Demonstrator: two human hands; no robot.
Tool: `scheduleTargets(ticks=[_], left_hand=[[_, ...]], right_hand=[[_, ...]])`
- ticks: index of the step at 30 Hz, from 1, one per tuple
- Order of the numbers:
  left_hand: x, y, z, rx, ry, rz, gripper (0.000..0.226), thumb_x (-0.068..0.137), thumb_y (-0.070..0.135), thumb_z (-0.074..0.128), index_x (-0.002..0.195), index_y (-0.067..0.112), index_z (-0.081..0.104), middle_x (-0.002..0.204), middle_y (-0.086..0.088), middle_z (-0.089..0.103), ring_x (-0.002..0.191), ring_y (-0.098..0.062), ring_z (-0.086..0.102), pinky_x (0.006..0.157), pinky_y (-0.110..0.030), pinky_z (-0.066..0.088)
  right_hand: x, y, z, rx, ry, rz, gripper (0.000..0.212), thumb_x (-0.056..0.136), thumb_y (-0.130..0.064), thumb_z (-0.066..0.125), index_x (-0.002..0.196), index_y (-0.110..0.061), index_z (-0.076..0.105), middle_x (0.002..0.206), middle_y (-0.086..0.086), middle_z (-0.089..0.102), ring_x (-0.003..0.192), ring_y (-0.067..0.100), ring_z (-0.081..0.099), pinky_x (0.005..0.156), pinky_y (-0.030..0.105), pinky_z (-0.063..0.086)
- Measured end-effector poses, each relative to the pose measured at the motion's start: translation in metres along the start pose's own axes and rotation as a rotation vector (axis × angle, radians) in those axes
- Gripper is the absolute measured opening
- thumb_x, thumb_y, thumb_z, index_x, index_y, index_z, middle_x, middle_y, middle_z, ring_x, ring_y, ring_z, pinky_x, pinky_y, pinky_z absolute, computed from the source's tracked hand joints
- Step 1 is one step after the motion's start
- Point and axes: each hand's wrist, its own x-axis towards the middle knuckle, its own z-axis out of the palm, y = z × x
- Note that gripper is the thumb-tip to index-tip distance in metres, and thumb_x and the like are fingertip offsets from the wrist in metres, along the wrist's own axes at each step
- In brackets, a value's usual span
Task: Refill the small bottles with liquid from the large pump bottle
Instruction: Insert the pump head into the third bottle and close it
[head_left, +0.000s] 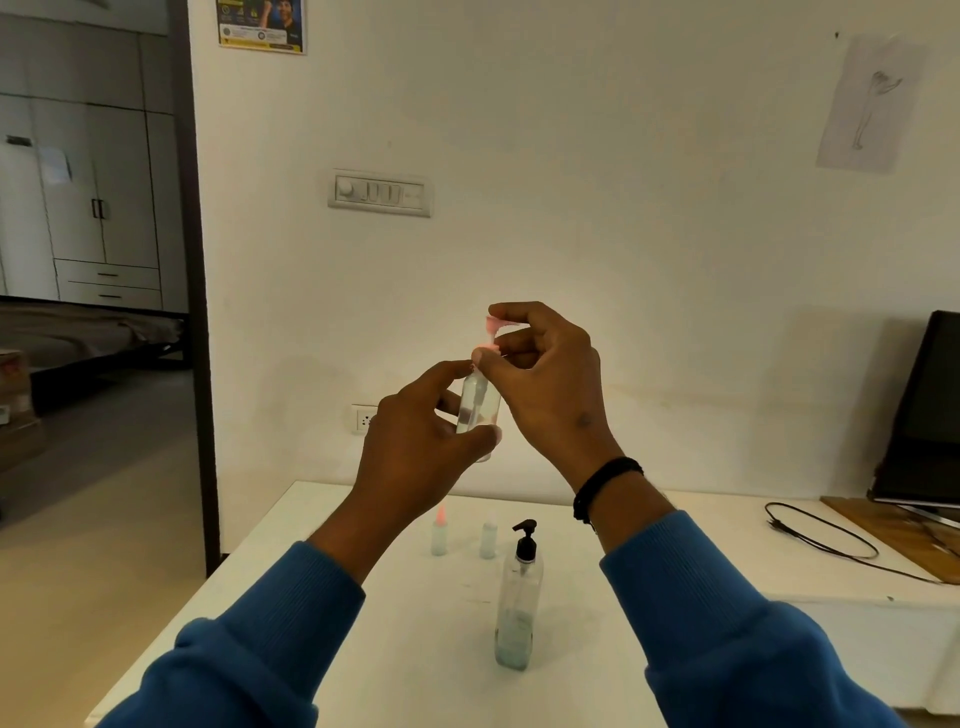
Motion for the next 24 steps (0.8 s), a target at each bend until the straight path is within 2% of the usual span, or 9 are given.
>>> scheduleTargets(ticks=[6,9,11,14,15,19,24], left_hand=[[0.000,0.001,0.002,0.003,0.007,0.005,0.061,0.077,0.033,0.086,0.132,0.036,0.059,0.088,0.018,0.065,0.065,-0.004,0.066,0.070,-0.031,0.057],[0.000,-0.001,0.003,-0.006,0.007,0.003,0.061,0.076,0.031,0.086,0.131,0.037,0.059,0.087,0.018,0.065,0.063,0.001,0.063,0.067,-0.028,0.053],[0.000,-0.001,0.004,-0.001,0.012,0.003,0.061,0.076,0.031,0.086,0.131,0.037,0.059,0.086,0.019,0.065,0.063,-0.001,0.063,0.068,-0.030,0.055],[0.000,-0.001,0.004,0.007,0.012,-0.002,0.061,0.078,0.033,0.086,0.132,0.035,0.059,0.087,0.020,0.064,0.066,-0.005,0.064,0.070,-0.031,0.057],[0.001,-0.001,0.004,0.008,0.011,-0.002,0.061,0.078,0.034,0.086,0.133,0.034,0.058,0.087,0.020,0.063,0.068,-0.005,0.065,0.070,-0.030,0.057],[0.000,-0.001,0.005,0.011,0.008,-0.006,0.063,0.079,0.037,0.086,0.135,0.033,0.057,0.089,0.022,0.061,0.071,-0.005,0.065,0.071,-0.026,0.055],[-0.001,0.001,0.005,-0.006,-0.001,-0.011,0.062,0.079,0.035,0.086,0.134,0.032,0.058,0.092,0.016,0.064,0.073,-0.009,0.067,0.077,-0.033,0.059]], right_hand=[[-0.003,0.001,0.003,0.002,0.022,0.010,0.035,0.089,-0.019,0.080,0.122,-0.023,0.068,0.084,-0.014,0.068,0.076,0.002,0.067,0.069,0.003,0.049],[-0.004,0.003,0.005,0.027,0.048,0.035,0.034,0.093,-0.014,0.074,0.124,-0.024,0.067,0.097,-0.007,0.073,0.086,0.007,0.070,0.078,0.012,0.057],[-0.005,0.003,0.007,0.044,0.064,0.043,0.038,0.093,-0.012,0.073,0.128,-0.024,0.066,0.102,-0.005,0.074,0.088,0.007,0.071,0.081,0.016,0.060],[-0.005,0.003,0.009,0.081,0.094,0.063,0.051,0.091,-0.013,0.077,0.137,-0.025,0.058,0.094,-0.008,0.072,0.082,0.001,0.070,0.077,0.005,0.053],[-0.005,0.002,0.009,0.097,0.098,0.074,0.056,0.090,-0.014,0.079,0.139,-0.024,0.055,0.092,-0.009,0.071,0.081,0.002,0.070,0.078,0.006,0.053],[-0.005,0.003,0.009,0.123,0.097,0.102,0.067,0.086,-0.016,0.083,0.143,-0.024,0.050,0.090,-0.007,0.070,0.087,0.012,0.072,0.093,0.027,0.059],[-0.007,0.006,0.011,0.189,0.091,0.143,0.057,0.091,-0.016,0.077,0.141,-0.025,0.051,0.100,0.001,0.077,0.093,0.016,0.074,0.097,0.038,0.059]])
